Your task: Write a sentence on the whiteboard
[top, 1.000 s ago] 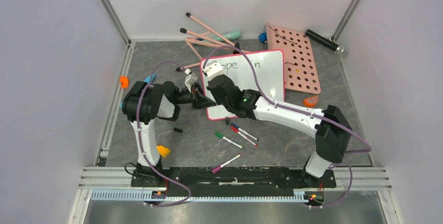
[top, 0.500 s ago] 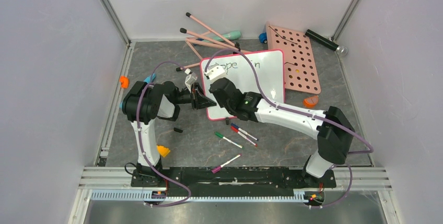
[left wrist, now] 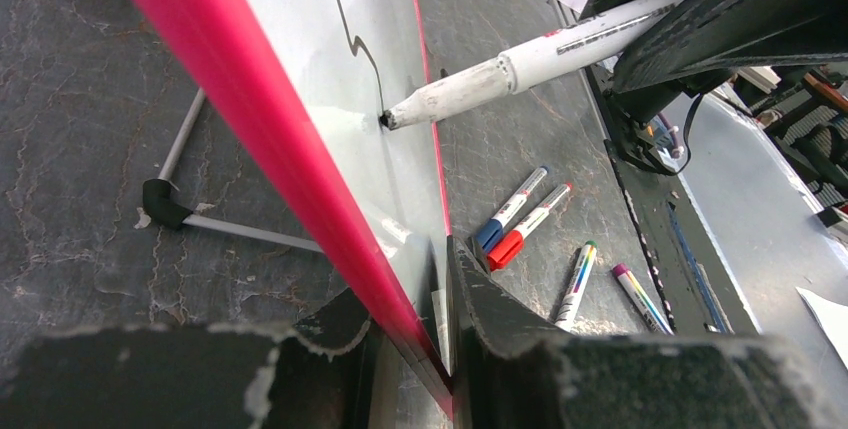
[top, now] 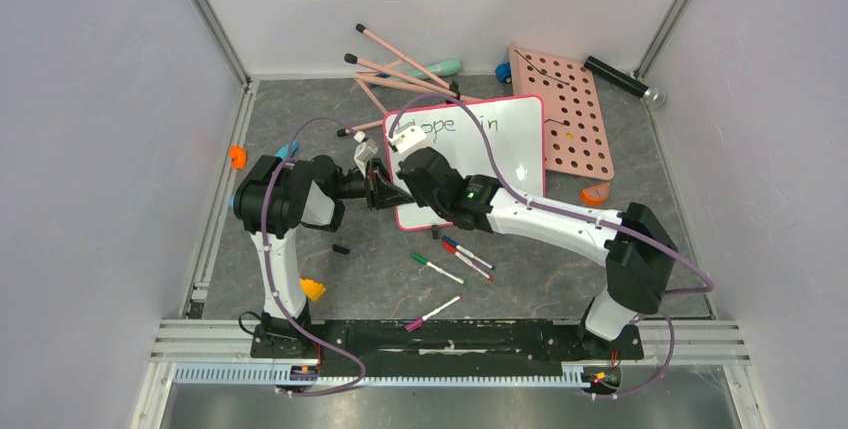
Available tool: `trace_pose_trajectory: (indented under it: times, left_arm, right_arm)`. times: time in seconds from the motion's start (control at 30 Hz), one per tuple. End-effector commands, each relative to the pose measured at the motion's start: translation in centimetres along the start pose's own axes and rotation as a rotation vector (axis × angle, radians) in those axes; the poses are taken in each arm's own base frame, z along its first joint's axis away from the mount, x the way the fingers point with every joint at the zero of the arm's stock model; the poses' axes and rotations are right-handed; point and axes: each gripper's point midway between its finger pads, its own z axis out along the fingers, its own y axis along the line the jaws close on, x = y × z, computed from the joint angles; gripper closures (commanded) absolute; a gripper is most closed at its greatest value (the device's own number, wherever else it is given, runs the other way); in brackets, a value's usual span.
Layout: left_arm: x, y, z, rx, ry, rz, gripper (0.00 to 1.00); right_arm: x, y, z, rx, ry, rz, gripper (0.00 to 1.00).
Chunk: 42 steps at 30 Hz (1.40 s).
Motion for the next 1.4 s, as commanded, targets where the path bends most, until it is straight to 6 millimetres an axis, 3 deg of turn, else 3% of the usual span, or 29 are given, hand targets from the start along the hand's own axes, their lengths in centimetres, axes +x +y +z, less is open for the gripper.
trace_pose_trajectory:
  times: [0.0, 0.33, 0.93, 1.37]
  left_arm:
    - [0.3, -0.8, 0.1, 0.077, 0.026, 0.155, 0.79]
    - [0.3, -0.8, 0.2, 0.077, 0.025, 0.154, 0.79]
    - [0.3, -0.7, 0.2, 0.077, 0.026, 0.150, 0.79]
    - [0.3, -0.8, 0.2, 0.080, 0.027, 0.151, 0.79]
  right_arm:
    - [-3.9, 0.1, -0.8, -0.026, -0.099, 0.038, 1.00]
    - [-4.5, -2.0, -2.7, 0.005, -0.153, 0.064, 1.00]
    - [-2.3, -3.0, -0.9, 0.069, -0.084, 0.038, 1.00]
    - [0.8, -2.5, -0.5, 0.041, -0.026, 0.041, 1.00]
